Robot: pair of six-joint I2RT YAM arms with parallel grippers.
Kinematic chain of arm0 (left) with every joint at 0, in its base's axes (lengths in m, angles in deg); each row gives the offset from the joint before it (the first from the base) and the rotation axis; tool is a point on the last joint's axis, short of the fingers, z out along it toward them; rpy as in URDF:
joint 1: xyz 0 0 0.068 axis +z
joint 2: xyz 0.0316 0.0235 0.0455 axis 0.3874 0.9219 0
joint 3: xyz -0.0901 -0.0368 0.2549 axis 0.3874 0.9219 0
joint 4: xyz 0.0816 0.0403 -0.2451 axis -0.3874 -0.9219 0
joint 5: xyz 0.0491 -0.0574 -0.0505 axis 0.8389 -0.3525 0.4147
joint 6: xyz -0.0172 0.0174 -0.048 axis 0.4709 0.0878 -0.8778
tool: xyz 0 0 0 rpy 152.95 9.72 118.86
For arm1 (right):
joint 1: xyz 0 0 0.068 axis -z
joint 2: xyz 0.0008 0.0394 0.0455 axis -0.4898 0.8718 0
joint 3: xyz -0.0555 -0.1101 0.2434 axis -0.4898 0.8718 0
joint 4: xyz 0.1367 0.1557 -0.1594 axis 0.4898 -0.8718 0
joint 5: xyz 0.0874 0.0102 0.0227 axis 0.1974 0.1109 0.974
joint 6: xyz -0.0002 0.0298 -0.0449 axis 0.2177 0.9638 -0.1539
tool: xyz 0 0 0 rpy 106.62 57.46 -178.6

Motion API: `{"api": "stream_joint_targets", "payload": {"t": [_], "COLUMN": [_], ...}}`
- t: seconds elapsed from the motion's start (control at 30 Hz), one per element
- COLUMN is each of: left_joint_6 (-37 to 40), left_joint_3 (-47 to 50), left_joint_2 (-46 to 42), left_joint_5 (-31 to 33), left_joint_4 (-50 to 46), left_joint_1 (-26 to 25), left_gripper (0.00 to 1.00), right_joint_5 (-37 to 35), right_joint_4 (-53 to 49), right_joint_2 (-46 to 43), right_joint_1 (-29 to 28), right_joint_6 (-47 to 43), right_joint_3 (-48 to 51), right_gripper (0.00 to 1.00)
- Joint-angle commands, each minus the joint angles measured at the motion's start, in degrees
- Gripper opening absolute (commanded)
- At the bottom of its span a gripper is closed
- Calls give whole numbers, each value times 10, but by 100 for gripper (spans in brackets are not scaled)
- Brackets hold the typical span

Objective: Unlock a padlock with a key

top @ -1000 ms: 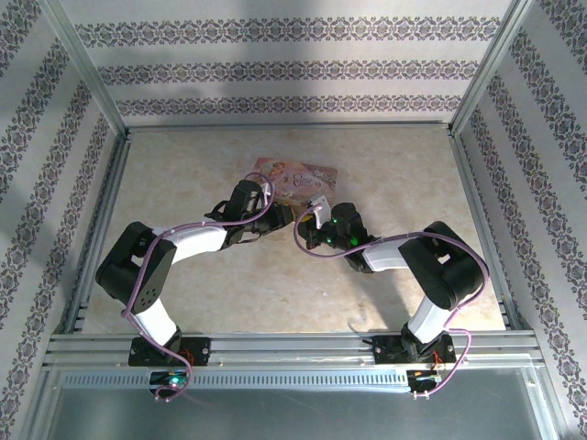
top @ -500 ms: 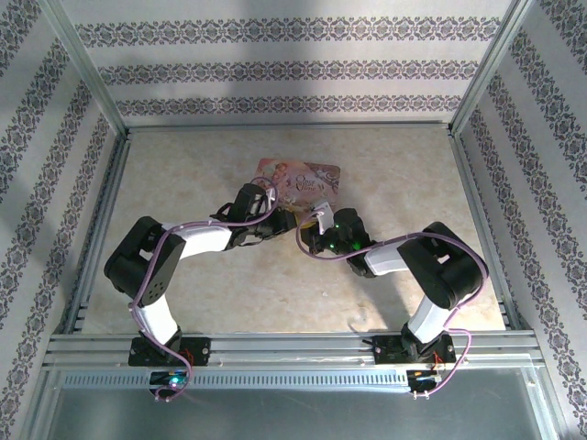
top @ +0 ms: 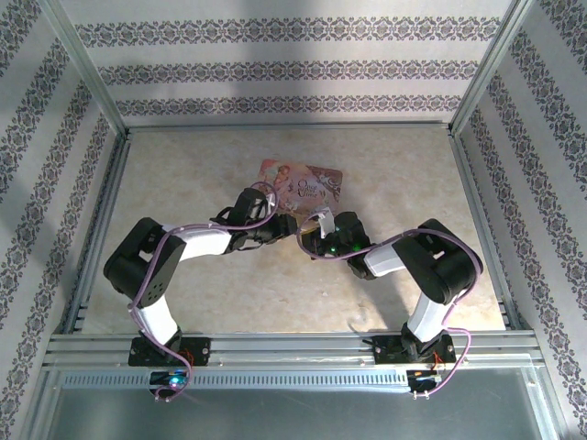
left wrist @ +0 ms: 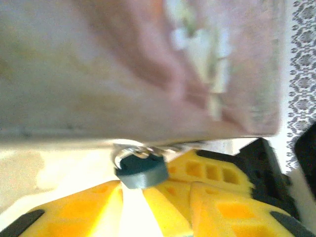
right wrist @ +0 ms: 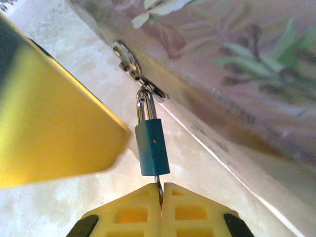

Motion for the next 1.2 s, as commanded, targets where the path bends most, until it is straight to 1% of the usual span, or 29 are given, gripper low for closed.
{"api": "stream_joint_targets", "payload": {"t": [0.0, 0.13, 0.27, 0.5, 0.73, 0.8, 0.9, 1.0, 1.17], "left_joint_6": [12, 23, 25, 64, 47, 42, 32, 19, -10], "left_joint_3": [17, 39, 75, 111, 158, 169, 180, 193, 213], "left_joint_2": [-55, -102, -161, -265, -323, -329, -332, -333, -325], "left_joint_5": [-5, 1, 12, 50, 55, 52, 42, 33, 20], "left_joint_4": [13, -13, -21, -82, -78, -75, -67, -50, -11], "left_joint_1": [15, 35, 65, 93, 115, 118, 118, 118, 117], "left_gripper": [44, 51, 62, 72, 76, 78, 80, 80, 80], "right_joint_5": [18, 23, 28, 11, -7, -18, -25, -36, -44], "right_joint_4": [-10, -21, -27, -49, -45, -41, -25, -3, 6], "right_joint_2": [8, 8, -2, -29, -46, -54, -61, -70, -71], "right_joint_1": [5, 5, 2, -18, -37, -42, -50, -73, -96], "right_joint_6": [5, 3, 11, 45, 109, 141, 204, 248, 291], "right_joint_3": [-20, -24, -25, -21, -11, -5, 7, 18, 18], "right_gripper": [0, 0, 0, 0, 0, 0, 0, 0, 0]}}
